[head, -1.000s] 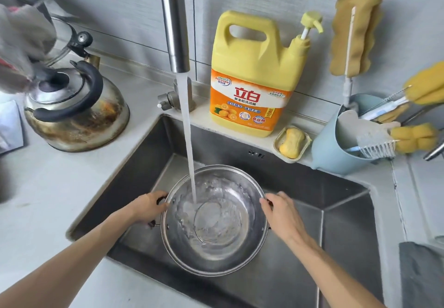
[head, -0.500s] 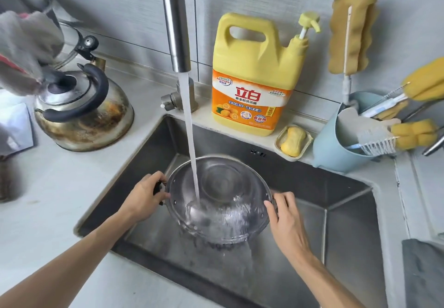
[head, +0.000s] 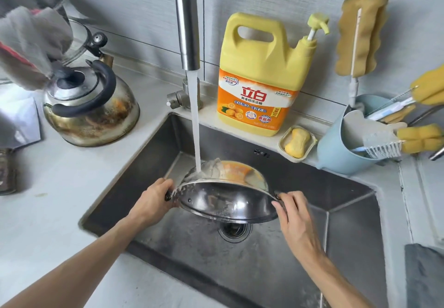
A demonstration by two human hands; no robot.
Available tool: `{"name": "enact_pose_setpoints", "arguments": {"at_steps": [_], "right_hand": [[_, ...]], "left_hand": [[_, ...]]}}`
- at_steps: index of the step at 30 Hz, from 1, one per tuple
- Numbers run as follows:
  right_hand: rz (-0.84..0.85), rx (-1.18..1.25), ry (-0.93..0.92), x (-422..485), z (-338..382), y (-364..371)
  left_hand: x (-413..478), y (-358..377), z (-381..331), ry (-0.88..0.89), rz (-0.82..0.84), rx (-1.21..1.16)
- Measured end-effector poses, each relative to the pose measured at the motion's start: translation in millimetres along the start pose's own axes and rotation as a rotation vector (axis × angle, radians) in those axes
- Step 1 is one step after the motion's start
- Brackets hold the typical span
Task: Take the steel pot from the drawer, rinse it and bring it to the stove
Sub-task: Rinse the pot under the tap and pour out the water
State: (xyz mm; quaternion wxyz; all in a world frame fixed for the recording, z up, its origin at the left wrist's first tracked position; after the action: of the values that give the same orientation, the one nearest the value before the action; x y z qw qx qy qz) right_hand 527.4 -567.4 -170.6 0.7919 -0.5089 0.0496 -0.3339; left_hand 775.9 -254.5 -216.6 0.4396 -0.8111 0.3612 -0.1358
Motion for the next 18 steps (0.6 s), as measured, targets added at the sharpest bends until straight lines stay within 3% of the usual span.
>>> {"name": "enact_pose_setpoints", "arguments": {"at_steps": [5, 9, 18], "right_hand": [[-0.034, -0.094, -0.192, 16.8, 31.9, -9.0], [-0.044, -0.124, -0.326, 30.1, 59.8, -13.0], [-0.012, -0.056, -0.175, 32.1, 40.2, -0.4]], "left_hand": [[-6.1, 3.8, 12.8, -0.049, 0.082, 0.060], [-9.7, 6.0, 23.9, -0.185, 0.077, -0.039], [-10.7, -7.3, 27.2, -0.160, 0.061, 0.005]]}}
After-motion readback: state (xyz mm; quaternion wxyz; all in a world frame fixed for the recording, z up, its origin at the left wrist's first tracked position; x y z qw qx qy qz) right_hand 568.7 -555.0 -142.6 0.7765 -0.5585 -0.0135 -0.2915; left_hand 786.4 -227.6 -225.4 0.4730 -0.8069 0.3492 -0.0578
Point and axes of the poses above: each hand's wrist, its own x-axis towards the middle knuckle, its own y-axis out of the palm, z = x × y, the point moved 1 cm from there along x, towards the middle knuckle, and after that the axes turned 13 degrees about y, right-handed, at the moved point
